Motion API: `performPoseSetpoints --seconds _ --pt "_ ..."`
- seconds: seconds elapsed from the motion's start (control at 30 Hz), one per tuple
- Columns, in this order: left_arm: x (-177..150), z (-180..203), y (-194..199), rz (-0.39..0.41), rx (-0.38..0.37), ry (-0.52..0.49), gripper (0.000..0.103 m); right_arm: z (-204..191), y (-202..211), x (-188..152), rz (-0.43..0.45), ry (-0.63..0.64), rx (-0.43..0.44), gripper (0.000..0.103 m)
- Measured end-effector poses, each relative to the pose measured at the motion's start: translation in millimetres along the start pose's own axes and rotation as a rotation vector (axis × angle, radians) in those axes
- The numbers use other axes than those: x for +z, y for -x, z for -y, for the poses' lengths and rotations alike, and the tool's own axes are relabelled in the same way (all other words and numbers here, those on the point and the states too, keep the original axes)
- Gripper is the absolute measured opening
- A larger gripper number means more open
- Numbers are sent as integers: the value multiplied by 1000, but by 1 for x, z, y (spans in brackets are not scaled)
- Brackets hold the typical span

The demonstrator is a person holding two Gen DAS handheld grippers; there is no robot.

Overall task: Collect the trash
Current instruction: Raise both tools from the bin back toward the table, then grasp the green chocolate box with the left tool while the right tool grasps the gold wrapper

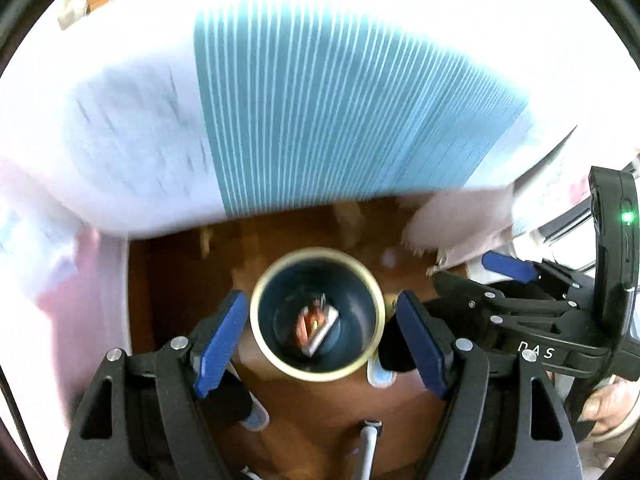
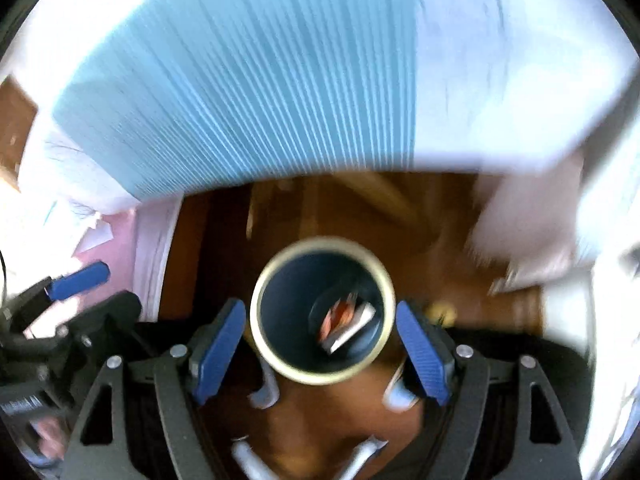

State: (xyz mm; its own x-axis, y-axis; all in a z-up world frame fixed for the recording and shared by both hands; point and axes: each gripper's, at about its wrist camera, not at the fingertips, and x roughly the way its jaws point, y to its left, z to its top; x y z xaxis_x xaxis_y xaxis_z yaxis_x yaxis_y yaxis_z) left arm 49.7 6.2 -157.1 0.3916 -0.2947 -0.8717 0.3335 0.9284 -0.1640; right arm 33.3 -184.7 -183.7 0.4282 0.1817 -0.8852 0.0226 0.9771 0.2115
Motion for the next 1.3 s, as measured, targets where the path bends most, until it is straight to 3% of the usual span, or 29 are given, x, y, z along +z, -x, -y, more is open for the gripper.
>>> performPoseSetpoints --seconds 0.27,0.3,0.47,0.63,0.83,1.0,1.17,1.3 --pt "58 3 94 177 -20 -62 80 -25 97 50 120 168 67 79" --pt "68 5 104 193 -9 -77 84 -28 106 56 135 181 71 79" --pt "116 13 138 256 63 -141 84 -34 155 100 253 230 70 79" --pt "171 15 155 297 151 -150 84 -32 169 154 347 214 5 79" --pt "246 10 131 269 126 -158 84 -15 156 235 400 132 -62 79" --pt "306 -3 90 211 80 -135 84 11 134 292 398 39 -67 79" --pt "347 -10 41 149 95 -148 84 39 94 340 331 -98 -55 79" --pt "372 -23 2 60 47 -115 84 61 56 366 265 -199 -30 79"
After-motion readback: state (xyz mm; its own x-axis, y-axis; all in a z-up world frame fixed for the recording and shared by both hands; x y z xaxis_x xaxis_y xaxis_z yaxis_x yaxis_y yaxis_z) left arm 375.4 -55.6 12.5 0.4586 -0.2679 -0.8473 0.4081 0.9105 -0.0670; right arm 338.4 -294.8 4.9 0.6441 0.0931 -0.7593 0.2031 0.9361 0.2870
